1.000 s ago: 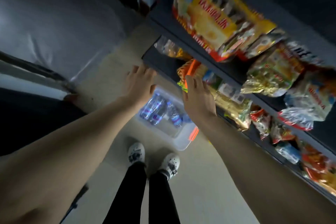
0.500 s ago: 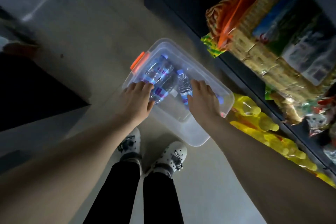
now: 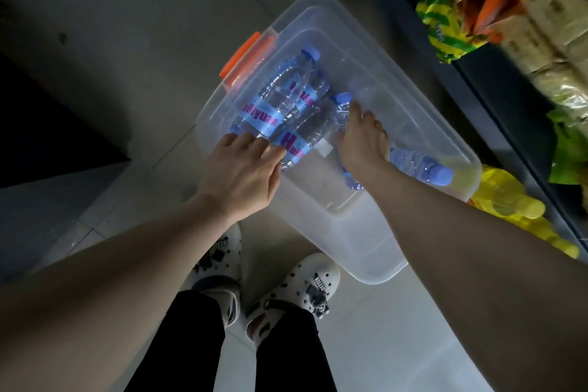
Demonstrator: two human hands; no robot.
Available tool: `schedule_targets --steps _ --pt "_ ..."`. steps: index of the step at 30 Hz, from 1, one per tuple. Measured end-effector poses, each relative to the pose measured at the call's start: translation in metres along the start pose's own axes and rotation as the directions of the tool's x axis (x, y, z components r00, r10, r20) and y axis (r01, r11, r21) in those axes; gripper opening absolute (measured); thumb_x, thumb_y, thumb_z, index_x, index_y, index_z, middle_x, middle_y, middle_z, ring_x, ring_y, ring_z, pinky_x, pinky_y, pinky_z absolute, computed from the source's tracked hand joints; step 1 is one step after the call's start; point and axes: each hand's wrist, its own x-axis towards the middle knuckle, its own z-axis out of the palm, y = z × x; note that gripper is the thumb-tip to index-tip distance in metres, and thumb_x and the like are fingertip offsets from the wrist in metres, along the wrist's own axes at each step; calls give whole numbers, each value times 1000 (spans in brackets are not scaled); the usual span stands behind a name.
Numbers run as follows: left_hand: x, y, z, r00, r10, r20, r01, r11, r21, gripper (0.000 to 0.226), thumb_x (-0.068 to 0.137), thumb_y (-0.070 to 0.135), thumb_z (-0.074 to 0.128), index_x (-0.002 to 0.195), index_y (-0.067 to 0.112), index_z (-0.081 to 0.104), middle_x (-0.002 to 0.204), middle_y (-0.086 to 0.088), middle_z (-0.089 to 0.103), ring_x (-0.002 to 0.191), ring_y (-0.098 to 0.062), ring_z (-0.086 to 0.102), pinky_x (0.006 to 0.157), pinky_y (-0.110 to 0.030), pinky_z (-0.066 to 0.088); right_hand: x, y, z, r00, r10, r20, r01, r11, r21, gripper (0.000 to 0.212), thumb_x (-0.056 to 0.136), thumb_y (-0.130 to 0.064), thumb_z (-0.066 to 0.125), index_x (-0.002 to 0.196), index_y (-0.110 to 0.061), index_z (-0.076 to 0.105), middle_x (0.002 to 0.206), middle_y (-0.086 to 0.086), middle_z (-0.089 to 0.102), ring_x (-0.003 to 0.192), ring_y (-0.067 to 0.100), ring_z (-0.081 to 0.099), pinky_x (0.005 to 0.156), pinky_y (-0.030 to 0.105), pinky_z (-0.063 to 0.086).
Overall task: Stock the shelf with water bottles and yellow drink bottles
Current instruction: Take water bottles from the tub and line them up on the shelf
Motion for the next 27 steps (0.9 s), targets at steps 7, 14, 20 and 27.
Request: schedule_targets --steps 7,14,20,27 --pt "-1 -1 4 997 27 -78 -29 999 -30 40 97 32 31 113 19 65 98 -4 71 88 -31 63 79 -40 45 28 -10 30 986 108 -125 -92 988 126 63 97 -33 60 144 -3 29 130 22 53 115 37 56 96 43 44" --pt "-1 -1 0 1000 28 -5 -28 1000 8 45 99 35 26 115 18 64 101 -5 72 88 -29 64 78 -38 45 33 -10 23 992 92 -89 -81 990 117 70 97 -30 61 149 -6 21 128 22 51 109 36 60 87 42 53" --pt "1 3 -10 989 -15 148 1 995 96 44 97 37 29 110 15 65 92 -6 70 83 -29 63 77 -39 42 -22 4 -17 999 -45 -21 46 998 37 73 92 -15 63 150 -11 19 129 18 47 110 31 59 88 32 45" --pt "-9 11 -50 884 -89 460 -11 978 210 47 99 52 39 119 18 65 116 -5 64 110 -27 57 97 -37 40 -99 16 -122 993 -90 -81 116 904 412 51 99 -22 54 146 -18 36 135 12 47 113 37 53 89 41 44"
